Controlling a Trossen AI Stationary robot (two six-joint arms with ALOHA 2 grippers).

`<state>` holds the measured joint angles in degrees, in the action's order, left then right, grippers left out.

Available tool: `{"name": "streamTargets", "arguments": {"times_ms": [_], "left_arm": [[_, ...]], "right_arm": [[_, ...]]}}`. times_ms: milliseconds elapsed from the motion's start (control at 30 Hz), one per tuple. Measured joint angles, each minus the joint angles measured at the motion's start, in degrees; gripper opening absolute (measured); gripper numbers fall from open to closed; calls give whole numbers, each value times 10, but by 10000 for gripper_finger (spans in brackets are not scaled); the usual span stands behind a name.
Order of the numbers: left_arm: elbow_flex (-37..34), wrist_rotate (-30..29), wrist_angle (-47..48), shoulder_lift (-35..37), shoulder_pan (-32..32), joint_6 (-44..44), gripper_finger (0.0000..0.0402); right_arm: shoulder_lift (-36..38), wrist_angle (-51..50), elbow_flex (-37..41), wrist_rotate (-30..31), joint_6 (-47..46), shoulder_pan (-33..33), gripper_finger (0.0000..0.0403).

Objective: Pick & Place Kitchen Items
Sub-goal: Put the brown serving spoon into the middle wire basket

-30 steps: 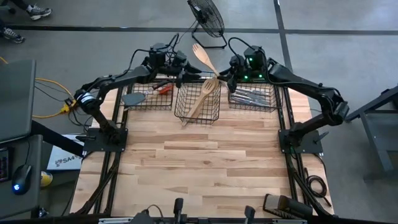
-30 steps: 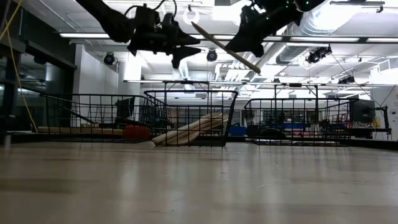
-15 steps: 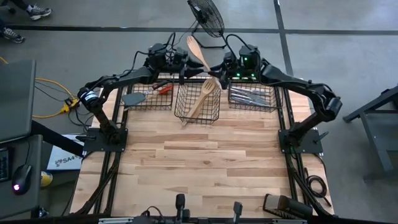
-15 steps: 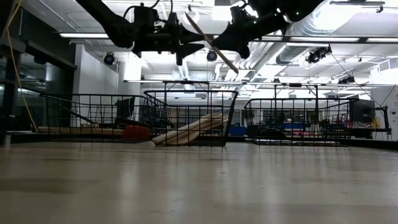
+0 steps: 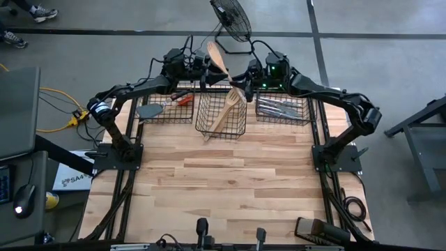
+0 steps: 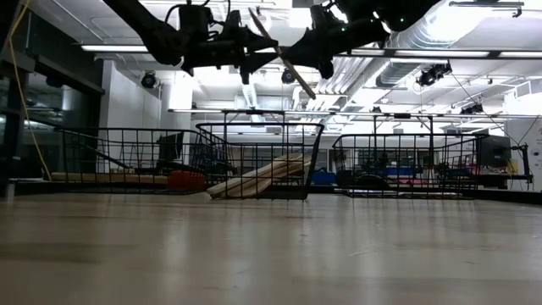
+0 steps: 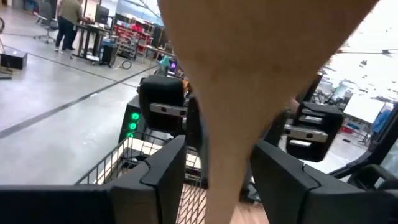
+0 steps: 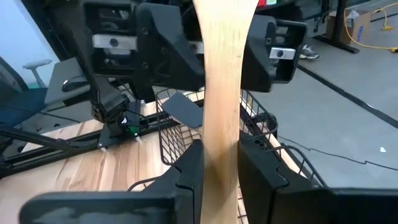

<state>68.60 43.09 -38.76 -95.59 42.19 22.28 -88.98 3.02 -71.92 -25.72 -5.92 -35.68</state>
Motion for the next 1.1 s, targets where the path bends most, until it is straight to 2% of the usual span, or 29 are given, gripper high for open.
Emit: {"name": "streamTargets", "arguments": {"times_ms": [233, 300, 433, 667, 767, 833, 1000, 1100], "left_arm": [[0, -6, -18, 0, -7, 7, 166], [0, -3, -18, 0, -7, 8, 146], [0, -4, -16, 0, -7, 20, 80], [0, -10, -14, 0, -7, 24, 82], [0, -14, -13, 0, -6, 25, 82], [0, -15, -8, 0, -7, 27, 82], [0, -34, 2, 0, -5, 24, 82], [0, -46, 10, 0, -5, 22, 82]], "right_arm": [[-14, 16, 0, -15, -5, 1, 65], [-14, 19, 0, -17, -5, 1, 65], [-14, 19, 0, -14, -6, 1, 65], [-14, 19, 0, -16, -6, 1, 65], [-13, 15, 0, -34, -6, 0, 65], [-10, 3, 0, -35, -13, -1, 92], [7, -47, 0, -27, -32, -14, 205], [26, -96, 0, -24, -33, -29, 244]]}}
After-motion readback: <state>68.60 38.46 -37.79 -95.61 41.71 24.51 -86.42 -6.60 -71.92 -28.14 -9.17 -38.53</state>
